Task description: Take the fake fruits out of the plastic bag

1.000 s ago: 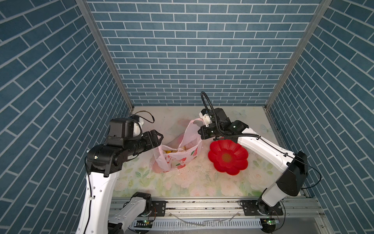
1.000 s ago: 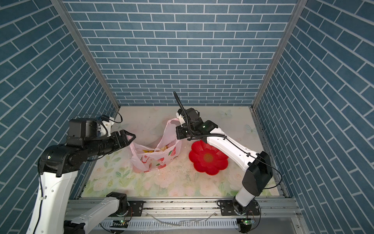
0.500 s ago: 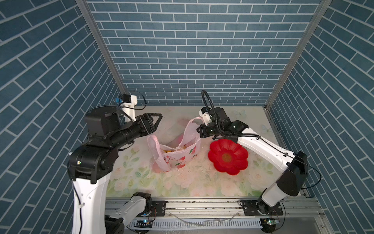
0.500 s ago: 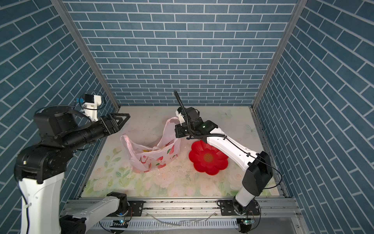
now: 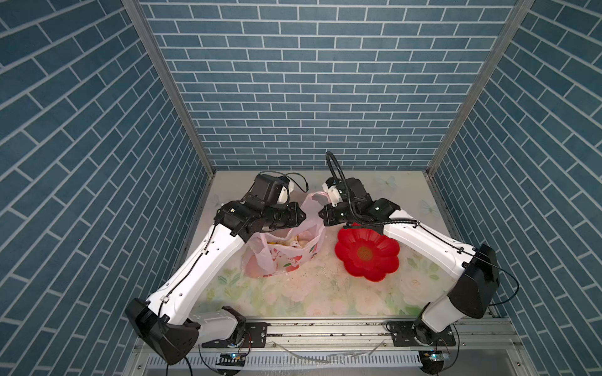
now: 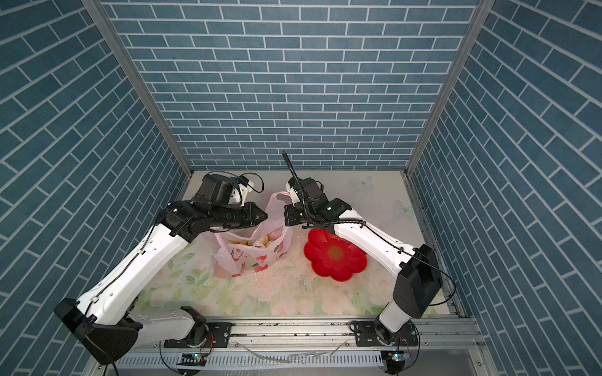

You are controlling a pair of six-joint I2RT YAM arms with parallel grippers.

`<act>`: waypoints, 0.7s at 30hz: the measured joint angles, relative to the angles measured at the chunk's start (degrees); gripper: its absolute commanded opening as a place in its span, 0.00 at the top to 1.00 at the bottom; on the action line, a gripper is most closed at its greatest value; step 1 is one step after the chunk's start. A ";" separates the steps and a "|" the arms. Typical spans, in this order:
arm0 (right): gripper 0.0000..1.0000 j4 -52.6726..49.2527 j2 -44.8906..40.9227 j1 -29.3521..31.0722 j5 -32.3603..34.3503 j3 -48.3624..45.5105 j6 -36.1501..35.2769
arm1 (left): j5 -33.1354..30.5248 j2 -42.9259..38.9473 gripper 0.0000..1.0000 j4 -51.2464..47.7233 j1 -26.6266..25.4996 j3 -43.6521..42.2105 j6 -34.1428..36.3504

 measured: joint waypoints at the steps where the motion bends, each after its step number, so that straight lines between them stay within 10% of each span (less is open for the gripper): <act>1: 1.00 0.20 -0.42 0.00 0.04 -0.55 0.02 | -0.15 -0.33 0.80 0.59 0.00 -1.46 0.13; 11: 1.00 0.85 -4.50 0.00 -0.22 -4.74 1.07 | 0.28 0.96 0.81 5.38 -2.43 -12.09 0.26; 21: 1.00 1.53 -9.07 0.00 -1.22 -12.59 2.58 | -13.55 1.75 0.85 2.49 -0.83 -12.57 2.62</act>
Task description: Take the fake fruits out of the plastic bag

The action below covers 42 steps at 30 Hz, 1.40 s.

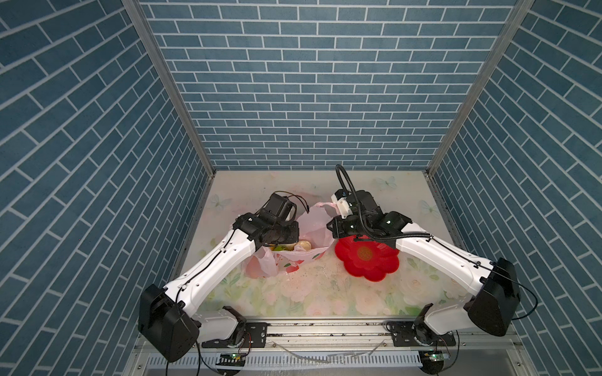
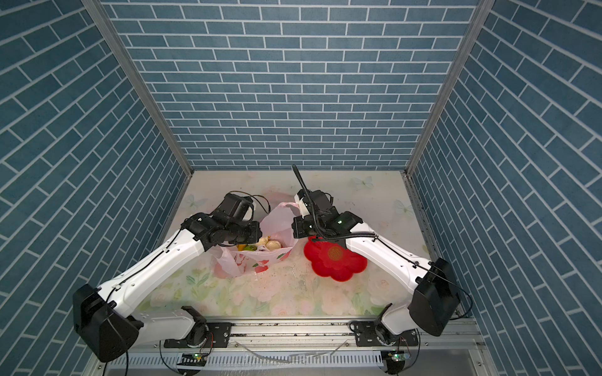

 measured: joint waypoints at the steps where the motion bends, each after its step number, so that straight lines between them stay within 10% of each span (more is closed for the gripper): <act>1: 1.00 -0.04 -0.52 0.00 0.04 -0.87 0.02 | -1.16 0.02 0.85 0.07 1.09 -0.02 0.20; 24: 0.99 6.78 6.10 -1.31 0.81 -8.22 2.34 | -7.69 11.74 0.87 7.15 18.47 1.79 7.34; 34: 0.59 5.46 5.22 -0.57 0.00 -6.99 2.80 | -0.87 12.59 0.75 8.00 18.47 2.60 7.54; 42: 0.49 -6.16 -7.93 1.84 5.09 -5.25 2.82 | 3.28 6.45 0.66 6.60 18.47 3.06 7.76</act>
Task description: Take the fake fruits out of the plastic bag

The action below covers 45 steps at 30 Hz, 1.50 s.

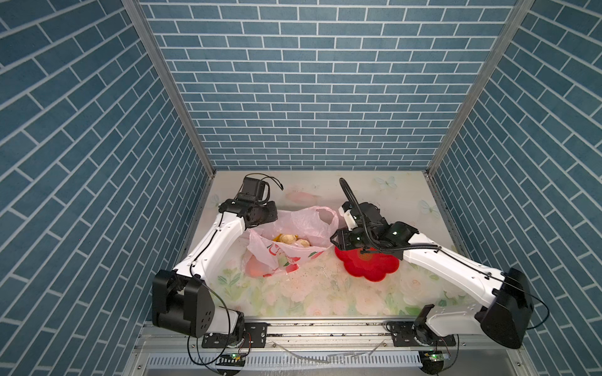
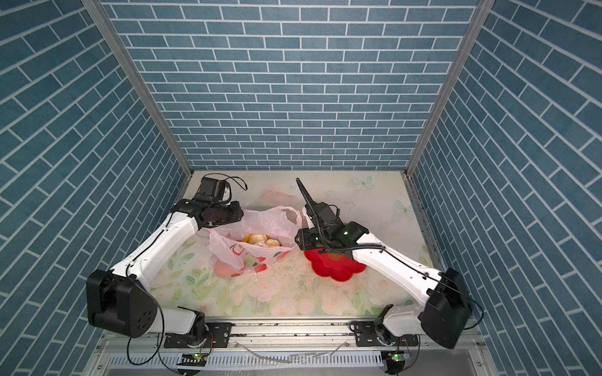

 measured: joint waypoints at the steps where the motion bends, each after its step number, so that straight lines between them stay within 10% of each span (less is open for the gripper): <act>1: 0.48 -1.29 -1.81 0.17 1.03 0.61 -0.02 | 0.37 -0.59 0.65 -0.42 0.00 0.02 0.04; 8: 0.48 -10.40 -7.06 0.35 6.86 11.50 -3.98 | 1.90 -4.55 0.60 -4.83 -0.09 0.28 -0.35; 20: 0.93 -6.99 13.81 1.97 -3.13 32.11 -12.50 | 0.44 -18.16 0.62 -9.14 -6.38 -5.49 -7.08; 45: 1.00 -2.32 47.52 7.72 -10.97 37.46 -10.38 | -4.74 -46.42 0.71 -5.99 -21.38 -40.24 -29.11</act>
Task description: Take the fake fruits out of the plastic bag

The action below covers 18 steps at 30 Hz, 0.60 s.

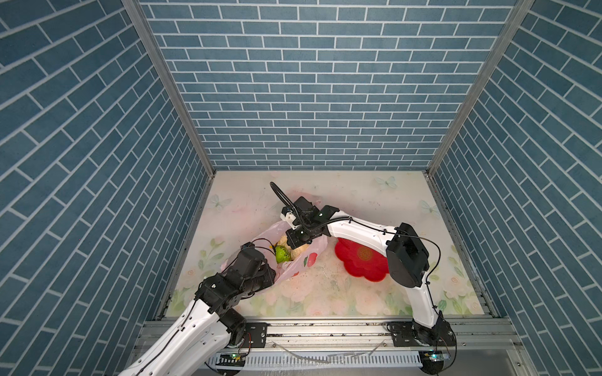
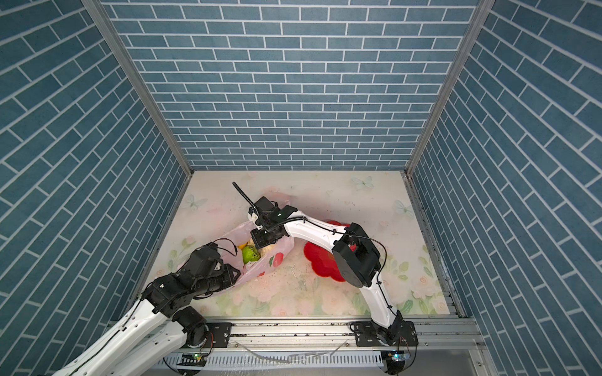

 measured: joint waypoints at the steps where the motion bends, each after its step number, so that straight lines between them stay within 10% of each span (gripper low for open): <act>1: 1.00 0.26 0.35 -0.26 0.44 0.04 0.00 | -0.70 -0.63 0.72 0.24 -0.68 -0.96 -0.79; 18: 1.00 4.96 2.58 -9.25 1.75 1.27 -0.02 | -10.51 -3.69 0.74 5.11 -11.91 -13.33 -11.34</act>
